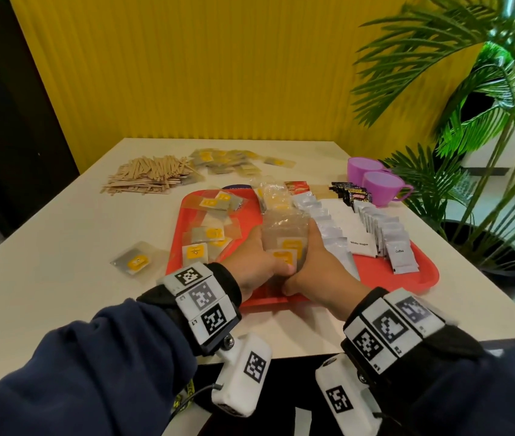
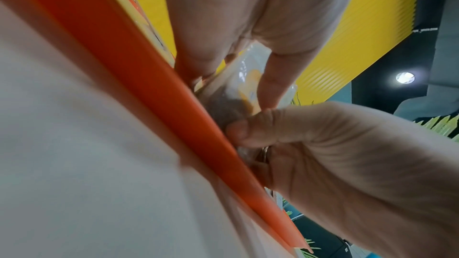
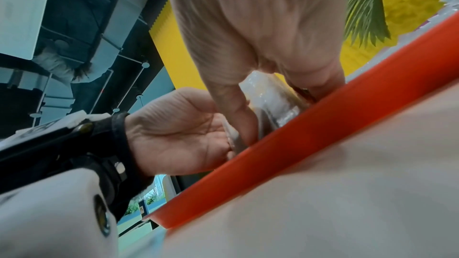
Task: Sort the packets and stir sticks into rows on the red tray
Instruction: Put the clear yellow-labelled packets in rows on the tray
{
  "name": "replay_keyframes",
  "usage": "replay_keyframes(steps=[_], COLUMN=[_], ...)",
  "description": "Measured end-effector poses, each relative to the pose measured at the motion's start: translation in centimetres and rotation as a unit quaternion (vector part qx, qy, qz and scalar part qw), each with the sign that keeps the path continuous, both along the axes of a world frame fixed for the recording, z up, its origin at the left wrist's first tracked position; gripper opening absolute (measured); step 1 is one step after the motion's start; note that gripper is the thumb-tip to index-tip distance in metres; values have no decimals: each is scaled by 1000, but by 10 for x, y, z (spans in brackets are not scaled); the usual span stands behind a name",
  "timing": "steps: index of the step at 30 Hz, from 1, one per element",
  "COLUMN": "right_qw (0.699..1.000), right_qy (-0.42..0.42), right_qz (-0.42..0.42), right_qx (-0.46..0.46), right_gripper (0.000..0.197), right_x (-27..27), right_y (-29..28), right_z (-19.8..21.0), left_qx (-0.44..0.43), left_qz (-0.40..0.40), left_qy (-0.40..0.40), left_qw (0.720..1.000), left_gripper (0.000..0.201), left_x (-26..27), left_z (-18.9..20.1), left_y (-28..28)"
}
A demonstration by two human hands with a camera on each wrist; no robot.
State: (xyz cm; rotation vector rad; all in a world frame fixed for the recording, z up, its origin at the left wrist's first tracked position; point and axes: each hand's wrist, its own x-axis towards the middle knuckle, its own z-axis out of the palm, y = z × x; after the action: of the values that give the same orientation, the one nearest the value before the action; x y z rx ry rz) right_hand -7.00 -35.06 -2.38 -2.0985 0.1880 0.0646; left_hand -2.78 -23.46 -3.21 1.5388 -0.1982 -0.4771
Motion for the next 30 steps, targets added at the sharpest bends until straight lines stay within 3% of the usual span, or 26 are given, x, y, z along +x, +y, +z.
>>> replay_keyframes(steps=[5,9,12,15,18,24,27,30], right_qw=[999,998,999,999,998,991,995,997], right_qy=[17,16,-8,-39,-65,-127,-93,-49], right_qz=[3,13,8,7,2,-31,-10,7], right_qx=[-46,-53,-44,-24,3,22,44,61], right_gripper=[123,111,103,111,96,86,94,108], right_x=[2,3,6,8,9,20,15,8], right_y=[-4,-4,-4,-5,-5,3,-2,-5], right_z=[-5,-7,-11,-11,-13,-13,-10,-11], left_qx=[-42,-5,31,30,26,1,-6,4], left_qz=[15,14,0,-10,-14,-7,-1,-11], left_qy=[0,8,-9,-28,-40,-79,-66,-47], left_qw=[999,1000,999,999,999,997,998,999], left_gripper=[86,72,77,79,75,80,80,93], left_x=[-1,1,1,1,3,6,7,7], left_z=[0,-5,-2,1,0,9,9,3], left_y=[0,0,-2,-3,-4,-11,-8,-2])
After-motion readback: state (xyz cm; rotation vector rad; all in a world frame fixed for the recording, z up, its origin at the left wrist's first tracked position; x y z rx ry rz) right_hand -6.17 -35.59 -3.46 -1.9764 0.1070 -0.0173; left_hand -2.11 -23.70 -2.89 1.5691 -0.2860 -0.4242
